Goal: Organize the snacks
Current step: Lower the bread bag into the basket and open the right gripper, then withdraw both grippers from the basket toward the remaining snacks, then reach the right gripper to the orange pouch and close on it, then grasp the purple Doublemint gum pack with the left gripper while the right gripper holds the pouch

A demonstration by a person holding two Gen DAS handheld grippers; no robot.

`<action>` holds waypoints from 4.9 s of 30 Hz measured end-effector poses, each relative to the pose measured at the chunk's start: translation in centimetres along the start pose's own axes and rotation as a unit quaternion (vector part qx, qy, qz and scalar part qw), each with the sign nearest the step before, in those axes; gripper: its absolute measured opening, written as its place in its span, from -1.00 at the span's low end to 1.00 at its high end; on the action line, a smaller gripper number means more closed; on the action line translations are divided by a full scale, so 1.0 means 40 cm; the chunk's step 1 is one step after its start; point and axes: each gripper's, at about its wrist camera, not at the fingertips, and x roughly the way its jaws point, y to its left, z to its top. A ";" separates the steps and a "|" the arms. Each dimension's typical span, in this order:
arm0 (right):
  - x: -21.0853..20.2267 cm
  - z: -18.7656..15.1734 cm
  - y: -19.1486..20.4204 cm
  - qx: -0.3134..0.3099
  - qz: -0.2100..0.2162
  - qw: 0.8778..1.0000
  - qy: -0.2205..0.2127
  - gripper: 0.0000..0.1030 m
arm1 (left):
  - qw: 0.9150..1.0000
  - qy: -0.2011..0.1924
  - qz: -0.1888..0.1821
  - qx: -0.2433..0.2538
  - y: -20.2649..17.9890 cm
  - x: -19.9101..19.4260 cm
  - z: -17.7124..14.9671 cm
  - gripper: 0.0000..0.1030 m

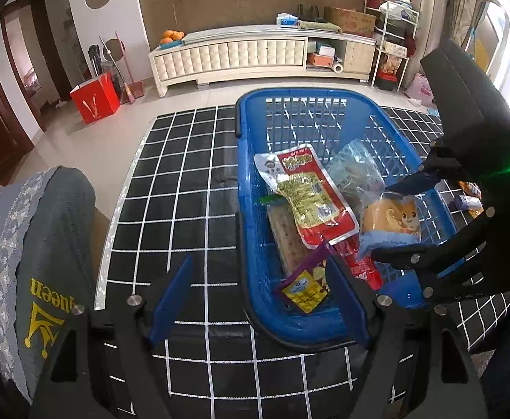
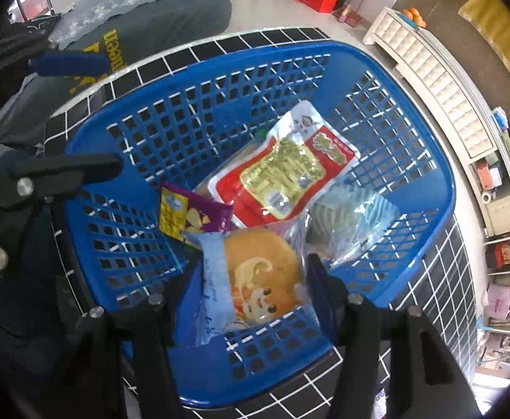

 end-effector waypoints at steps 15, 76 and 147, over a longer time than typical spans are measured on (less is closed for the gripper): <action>-0.082 -0.038 0.001 0.010 -0.004 0.999 -0.032 0.67 | 1.000 -0.015 -0.001 0.010 -0.031 -0.053 -0.009 0.48; -0.081 -0.792 -0.454 0.394 -0.011 0.917 -0.067 0.70 | 0.979 0.026 -0.100 0.178 -0.788 0.159 0.106 0.61; -0.096 -0.916 -0.470 0.470 -0.032 0.870 -0.145 -0.71 | 0.901 0.099 -0.153 0.394 -1.047 0.359 0.189 0.20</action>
